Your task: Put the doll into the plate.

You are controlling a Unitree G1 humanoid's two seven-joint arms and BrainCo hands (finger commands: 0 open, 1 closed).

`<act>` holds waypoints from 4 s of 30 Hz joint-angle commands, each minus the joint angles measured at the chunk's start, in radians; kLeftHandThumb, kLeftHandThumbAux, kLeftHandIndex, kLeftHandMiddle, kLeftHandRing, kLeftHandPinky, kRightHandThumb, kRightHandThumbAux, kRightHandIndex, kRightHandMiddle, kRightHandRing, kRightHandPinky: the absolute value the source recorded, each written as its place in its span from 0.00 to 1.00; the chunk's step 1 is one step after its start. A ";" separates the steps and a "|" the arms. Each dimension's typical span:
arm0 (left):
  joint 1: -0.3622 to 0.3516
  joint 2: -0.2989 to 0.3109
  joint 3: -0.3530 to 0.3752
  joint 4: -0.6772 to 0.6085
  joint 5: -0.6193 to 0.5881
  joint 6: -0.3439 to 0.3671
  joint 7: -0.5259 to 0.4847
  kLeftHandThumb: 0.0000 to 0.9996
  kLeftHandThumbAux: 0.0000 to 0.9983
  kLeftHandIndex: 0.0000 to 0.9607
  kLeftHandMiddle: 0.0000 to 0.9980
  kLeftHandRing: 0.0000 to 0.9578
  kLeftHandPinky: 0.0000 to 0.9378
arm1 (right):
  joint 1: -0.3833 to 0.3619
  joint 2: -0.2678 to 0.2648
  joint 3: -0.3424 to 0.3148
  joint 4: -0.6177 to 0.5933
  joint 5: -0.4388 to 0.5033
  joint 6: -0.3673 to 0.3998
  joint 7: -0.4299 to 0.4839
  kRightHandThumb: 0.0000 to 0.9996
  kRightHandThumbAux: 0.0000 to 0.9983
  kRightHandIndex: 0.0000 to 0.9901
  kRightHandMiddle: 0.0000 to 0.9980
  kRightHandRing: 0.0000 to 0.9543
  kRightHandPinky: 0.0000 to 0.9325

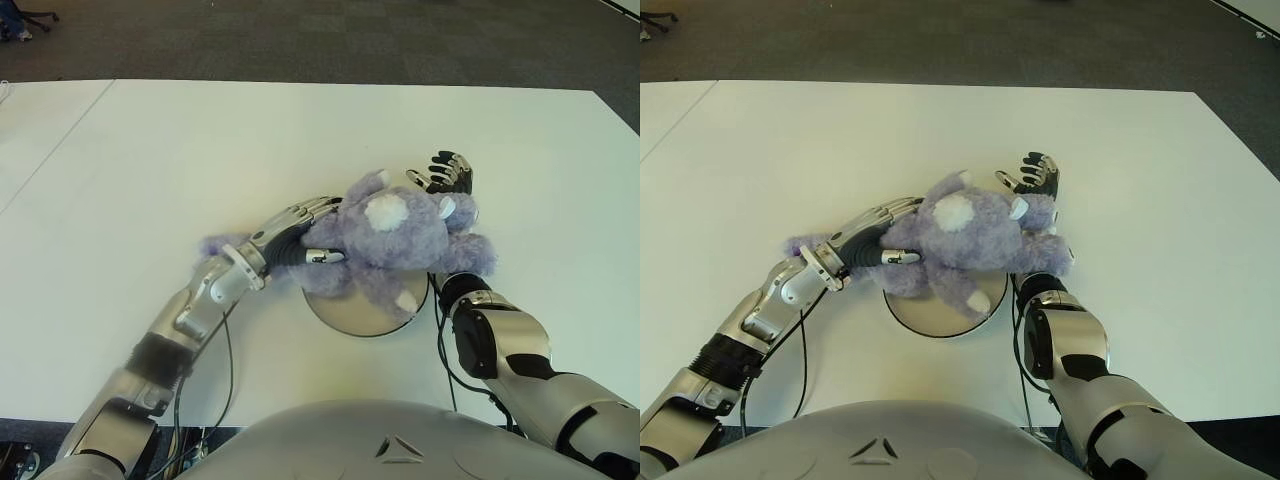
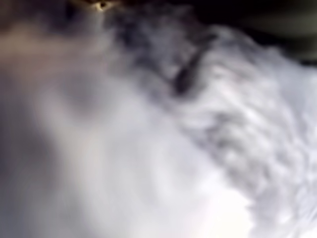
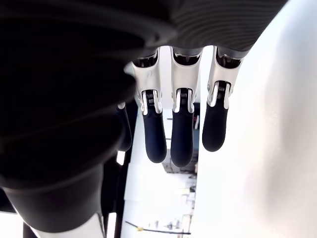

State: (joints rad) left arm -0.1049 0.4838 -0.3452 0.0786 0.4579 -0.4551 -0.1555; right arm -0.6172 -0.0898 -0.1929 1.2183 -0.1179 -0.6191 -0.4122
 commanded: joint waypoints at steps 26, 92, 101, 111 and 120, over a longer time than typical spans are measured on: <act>-0.128 -0.045 0.213 0.239 -0.092 -0.413 0.241 0.01 0.24 0.00 0.00 0.00 0.00 | 0.226 0.093 0.015 0.134 -0.004 0.066 0.001 0.00 0.92 0.30 0.35 0.39 0.40; -0.642 -0.120 0.587 1.195 -0.463 0.103 0.350 0.00 0.33 0.00 0.00 0.00 0.00 | 0.219 0.079 0.022 0.138 -0.012 0.080 -0.014 0.02 0.91 0.30 0.34 0.39 0.39; -0.623 -0.195 0.538 1.281 -0.414 0.241 0.231 0.00 0.38 0.00 0.00 0.00 0.00 | 0.220 0.071 0.025 0.138 -0.016 0.080 -0.009 0.02 0.92 0.30 0.34 0.38 0.37; -0.541 -0.302 0.458 1.284 -0.337 0.194 0.196 0.00 0.42 0.00 0.00 0.00 0.00 | 0.221 0.069 0.016 0.138 -0.003 0.081 0.021 0.00 0.91 0.29 0.34 0.38 0.35; -0.439 -0.374 0.484 1.289 -0.363 0.109 0.188 0.00 0.43 0.00 0.00 0.00 0.00 | 0.233 0.060 0.028 0.136 -0.018 0.071 0.009 0.00 0.91 0.30 0.33 0.37 0.36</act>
State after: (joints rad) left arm -0.6994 0.2560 0.1574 1.2984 0.0787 -0.3600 0.1331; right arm -0.6198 -0.0924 -0.1774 1.2193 -0.1181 -0.6164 -0.4111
